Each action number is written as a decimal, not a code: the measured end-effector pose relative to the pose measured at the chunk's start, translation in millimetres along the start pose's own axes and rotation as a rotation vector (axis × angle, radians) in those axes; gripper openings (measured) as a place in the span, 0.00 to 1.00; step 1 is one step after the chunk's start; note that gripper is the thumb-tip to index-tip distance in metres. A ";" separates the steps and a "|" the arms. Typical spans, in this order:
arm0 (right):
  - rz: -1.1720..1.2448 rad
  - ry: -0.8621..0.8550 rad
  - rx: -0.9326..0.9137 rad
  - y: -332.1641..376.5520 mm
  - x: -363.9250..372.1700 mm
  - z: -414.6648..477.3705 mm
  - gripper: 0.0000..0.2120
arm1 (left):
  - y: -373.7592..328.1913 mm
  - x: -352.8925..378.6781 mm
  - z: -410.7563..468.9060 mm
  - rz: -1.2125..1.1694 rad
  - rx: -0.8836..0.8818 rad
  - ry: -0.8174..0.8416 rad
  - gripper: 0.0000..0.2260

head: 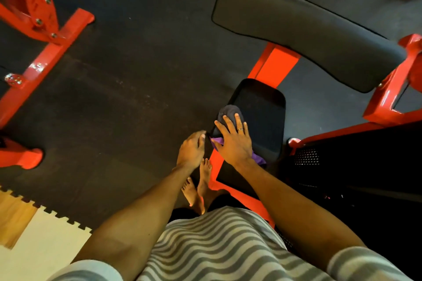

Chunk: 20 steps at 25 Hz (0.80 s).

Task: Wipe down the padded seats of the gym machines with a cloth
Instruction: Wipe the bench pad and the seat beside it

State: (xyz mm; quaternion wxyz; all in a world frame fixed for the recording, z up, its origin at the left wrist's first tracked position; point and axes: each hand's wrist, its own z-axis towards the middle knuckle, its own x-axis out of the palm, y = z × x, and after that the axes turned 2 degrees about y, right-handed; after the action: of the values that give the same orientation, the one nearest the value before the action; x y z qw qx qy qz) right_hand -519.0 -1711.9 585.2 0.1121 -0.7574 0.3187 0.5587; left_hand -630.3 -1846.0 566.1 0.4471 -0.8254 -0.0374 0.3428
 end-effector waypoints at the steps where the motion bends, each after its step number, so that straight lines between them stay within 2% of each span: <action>1: -0.004 0.030 0.000 3.3 -4.8 9.3 0.33 | -0.2 -6.3 3.6 0.015 -0.002 -0.008 0.16; 6: 0.019 0.106 0.011 3.5 -23.2 55.0 0.30 | -6.0 -37.6 31.8 0.095 -0.032 -0.009 0.16; 11: 0.089 0.196 0.033 -2.1 -40.4 105.0 0.25 | -11.8 -62.3 68.2 0.163 -0.180 0.056 0.16; 16: 0.166 0.303 0.037 2.8 -70.0 150.3 0.25 | -5.2 -100.6 111.8 0.193 -0.302 0.201 0.16; 20: 0.225 0.300 0.009 24.6 -87.9 195.5 0.28 | -9.0 -151.4 152.7 0.279 -0.319 0.198 0.17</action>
State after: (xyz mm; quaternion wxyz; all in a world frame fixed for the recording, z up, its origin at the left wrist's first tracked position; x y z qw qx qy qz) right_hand -700.6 -1596.5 601.9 0.0036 -0.7914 0.4168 0.4472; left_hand -835.0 -1787.6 597.8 0.2608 -0.9123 0.0675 0.3084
